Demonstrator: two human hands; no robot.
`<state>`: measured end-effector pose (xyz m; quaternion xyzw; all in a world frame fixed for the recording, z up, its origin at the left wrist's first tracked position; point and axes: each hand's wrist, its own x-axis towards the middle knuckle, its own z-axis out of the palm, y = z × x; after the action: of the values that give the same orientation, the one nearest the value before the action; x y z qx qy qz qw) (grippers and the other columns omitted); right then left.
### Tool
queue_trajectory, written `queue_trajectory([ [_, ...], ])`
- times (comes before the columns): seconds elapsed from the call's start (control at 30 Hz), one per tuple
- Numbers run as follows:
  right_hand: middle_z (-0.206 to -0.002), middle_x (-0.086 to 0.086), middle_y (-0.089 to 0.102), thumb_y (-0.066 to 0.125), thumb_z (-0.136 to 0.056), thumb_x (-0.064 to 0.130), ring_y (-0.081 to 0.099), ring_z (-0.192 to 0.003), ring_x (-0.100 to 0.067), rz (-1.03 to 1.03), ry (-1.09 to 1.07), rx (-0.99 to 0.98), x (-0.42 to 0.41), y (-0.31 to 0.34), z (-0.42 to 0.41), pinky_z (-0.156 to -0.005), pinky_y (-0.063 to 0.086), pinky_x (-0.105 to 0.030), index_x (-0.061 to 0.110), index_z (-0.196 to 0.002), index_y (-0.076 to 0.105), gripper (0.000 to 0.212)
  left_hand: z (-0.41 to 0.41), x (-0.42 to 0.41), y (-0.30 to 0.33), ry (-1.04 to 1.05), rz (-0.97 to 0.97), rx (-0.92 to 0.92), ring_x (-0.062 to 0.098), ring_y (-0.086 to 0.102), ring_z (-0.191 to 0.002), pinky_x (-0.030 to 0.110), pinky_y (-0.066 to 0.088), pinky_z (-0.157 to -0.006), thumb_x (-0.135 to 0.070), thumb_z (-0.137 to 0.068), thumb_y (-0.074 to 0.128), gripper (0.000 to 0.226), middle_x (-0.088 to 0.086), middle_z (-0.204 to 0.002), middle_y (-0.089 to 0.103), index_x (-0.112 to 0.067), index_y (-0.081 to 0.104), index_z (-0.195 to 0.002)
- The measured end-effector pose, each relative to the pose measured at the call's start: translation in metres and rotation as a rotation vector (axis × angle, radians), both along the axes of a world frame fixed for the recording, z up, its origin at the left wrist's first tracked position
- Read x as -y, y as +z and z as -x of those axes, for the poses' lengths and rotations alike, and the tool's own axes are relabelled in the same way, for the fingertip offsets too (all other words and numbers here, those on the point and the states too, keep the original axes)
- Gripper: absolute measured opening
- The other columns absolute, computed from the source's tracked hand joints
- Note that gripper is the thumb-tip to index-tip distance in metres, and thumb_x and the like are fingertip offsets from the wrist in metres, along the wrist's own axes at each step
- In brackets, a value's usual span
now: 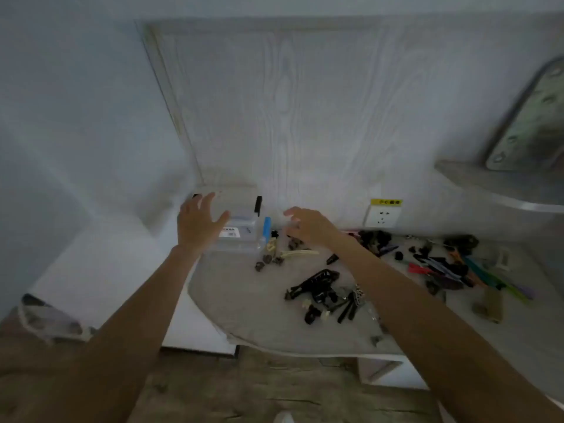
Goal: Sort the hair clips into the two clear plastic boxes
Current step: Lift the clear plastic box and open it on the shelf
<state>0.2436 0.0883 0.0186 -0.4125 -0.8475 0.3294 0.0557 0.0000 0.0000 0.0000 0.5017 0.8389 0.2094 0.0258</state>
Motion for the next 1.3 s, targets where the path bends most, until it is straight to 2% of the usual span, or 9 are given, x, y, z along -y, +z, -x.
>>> queue_trajectory([
  [0.23,-0.132,-0.018,0.051,0.053,-0.091,0.037,0.052,-0.117,-0.031,0.278,-0.259,-0.263,-0.017,-0.015,0.086,-0.099,0.044,-0.041,0.016,-0.14,0.026,0.06,0.021,-0.011,-0.027,-0.031,0.058,-0.066,0.034,0.028,-0.136,0.046,0.023,-0.111,-0.07,-0.075,0.017,0.082,0.013,-0.146,0.037,-0.022,0.045,-0.134],
  [0.4,-0.123,-0.02,0.057,0.057,-0.089,0.021,0.062,-0.099,-0.037,0.202,-0.339,-0.314,-0.016,-0.025,0.098,-0.088,0.051,-0.05,0.011,-0.14,0.027,0.06,0.005,-0.008,-0.016,0.005,-0.159,0.183,0.026,0.026,-0.136,0.04,0.025,-0.11,-0.057,-0.084,0.039,0.056,0.006,-0.147,0.036,-0.023,0.053,-0.126],
  [0.57,-0.115,-0.008,0.058,0.056,-0.087,0.009,0.057,-0.091,-0.02,0.126,-0.415,-0.452,0.007,-0.015,0.05,-0.081,0.052,-0.038,0.016,-0.139,0.035,0.056,-0.018,0.017,0.008,0.153,-0.474,0.412,0.018,0.048,-0.118,0.03,0.038,-0.099,-0.034,-0.087,0.06,0.043,0.003,-0.133,0.05,-0.019,0.05,-0.127],
  [0.7,-0.115,0.0,0.054,0.054,-0.089,0.007,0.058,-0.091,-0.014,0.176,-0.356,-0.502,0.049,-0.016,0.004,-0.086,0.05,-0.036,0.017,-0.138,0.036,0.053,-0.038,0.051,0.005,0.15,-0.385,0.457,0.014,0.058,-0.091,0.023,0.042,-0.079,-0.035,-0.089,0.057,0.033,0.0,-0.1,0.059,-0.016,0.06,-0.116],
  [0.87,-0.114,-0.002,0.06,0.05,-0.089,0.007,0.063,-0.092,-0.021,0.343,-0.393,-0.453,0.1,-0.045,-0.021,-0.082,0.056,-0.045,0.021,-0.135,0.04,0.049,-0.066,0.108,-0.028,0.208,-0.28,0.443,0.018,0.053,-0.083,0.027,0.039,-0.076,-0.026,-0.096,0.046,0.029,0.01,-0.093,0.059,-0.008,0.061,-0.113],
  [0.97,-0.107,0.004,0.054,0.048,-0.094,0.011,0.06,-0.091,-0.018,0.438,-0.322,-0.401,0.12,-0.061,-0.027,-0.068,0.056,-0.023,0.023,-0.144,0.021,0.058,-0.067,0.135,-0.043,0.274,-0.167,0.554,0.017,0.048,-0.075,0.027,0.036,-0.066,-0.026,-0.098,0.041,0.027,0.004,-0.081,0.056,-0.01,0.062,-0.094],
  [1.07,-0.119,0.002,0.045,0.052,-0.093,0.018,0.056,-0.091,-0.015,0.545,-0.272,-0.343,0.131,-0.075,-0.022,-0.056,0.052,-0.014,0.02,-0.142,0.024,0.056,-0.062,0.153,-0.055,0.381,-0.164,0.836,0.018,0.04,-0.068,0.026,0.029,-0.059,-0.027,-0.099,0.037,0.034,0.002,-0.066,0.044,-0.014,0.048,-0.07],
  [1.17,-0.124,-0.005,0.045,0.064,-0.086,0.026,0.057,-0.088,-0.014,0.666,-0.339,-0.291,0.136,-0.089,-0.013,-0.059,0.055,-0.022,0.012,-0.132,0.037,0.055,-0.057,0.165,-0.062,0.422,-0.195,0.933,0.018,0.046,-0.077,0.032,0.035,-0.07,-0.029,-0.099,0.036,0.03,0.01,-0.079,0.051,-0.012,0.054,-0.082],
  [1.3,-0.119,-0.009,0.053,0.068,-0.083,0.022,0.057,-0.102,-0.024,0.649,-0.402,-0.316,0.138,-0.098,-0.005,-0.065,0.056,-0.029,0.011,-0.12,0.048,0.044,-0.061,0.171,-0.056,0.373,-0.229,0.803,0.011,0.037,-0.059,0.024,0.027,-0.056,-0.024,-0.1,0.036,0.03,0.0,-0.064,0.041,-0.016,0.047,-0.073],
])
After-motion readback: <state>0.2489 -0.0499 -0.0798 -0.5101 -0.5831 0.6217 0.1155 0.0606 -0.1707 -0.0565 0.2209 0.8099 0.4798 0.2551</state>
